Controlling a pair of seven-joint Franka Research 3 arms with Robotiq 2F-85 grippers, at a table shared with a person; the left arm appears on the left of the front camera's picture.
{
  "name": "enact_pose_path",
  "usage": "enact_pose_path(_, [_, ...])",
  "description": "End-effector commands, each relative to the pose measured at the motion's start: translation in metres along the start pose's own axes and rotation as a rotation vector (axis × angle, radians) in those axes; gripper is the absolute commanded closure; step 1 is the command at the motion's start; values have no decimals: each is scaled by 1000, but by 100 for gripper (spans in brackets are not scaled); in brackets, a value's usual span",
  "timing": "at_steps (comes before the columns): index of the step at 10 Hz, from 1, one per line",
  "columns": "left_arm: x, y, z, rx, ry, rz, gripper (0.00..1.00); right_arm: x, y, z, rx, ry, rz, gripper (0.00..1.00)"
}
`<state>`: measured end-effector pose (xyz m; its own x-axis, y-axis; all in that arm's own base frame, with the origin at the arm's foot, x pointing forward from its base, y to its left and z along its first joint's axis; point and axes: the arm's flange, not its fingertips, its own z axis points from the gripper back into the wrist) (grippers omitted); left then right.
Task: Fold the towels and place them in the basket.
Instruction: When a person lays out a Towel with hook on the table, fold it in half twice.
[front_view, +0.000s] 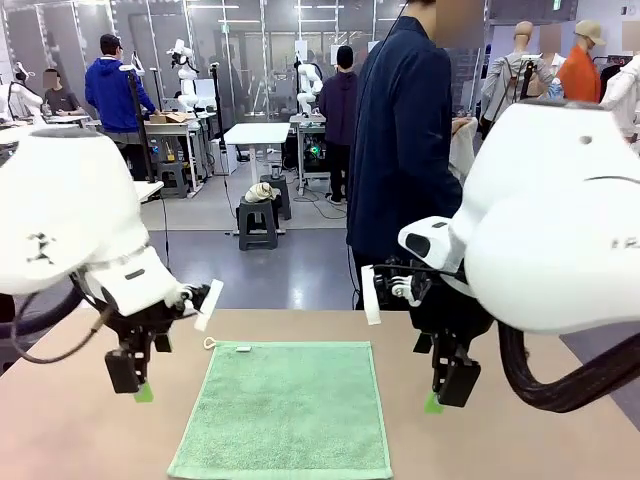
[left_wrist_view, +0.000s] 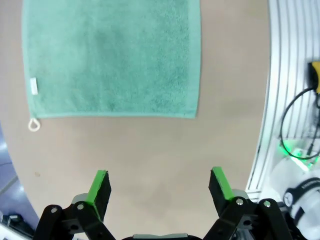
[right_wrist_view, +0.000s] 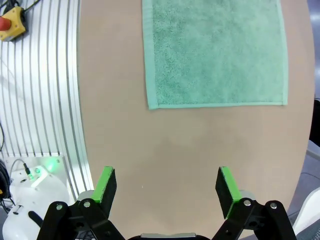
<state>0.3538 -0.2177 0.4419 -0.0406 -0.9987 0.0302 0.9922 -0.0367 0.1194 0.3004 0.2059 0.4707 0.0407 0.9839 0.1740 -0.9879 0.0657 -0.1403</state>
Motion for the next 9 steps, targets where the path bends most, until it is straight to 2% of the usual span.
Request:
enact_pose_path(1, [5, 1, -25, 14, 7, -32, 0, 0, 9, -33, -10, 26, -32, 0])
enact_pose_path(7, [10, -21, -89, -67, -25, -83, 0, 13, 19, -114, 1, 115, -57, 0])
enact_pose_path(9, [15, -31, -102, -81, -22, -56, 0, 10, 23, -134, 30, 138, -56, 0])
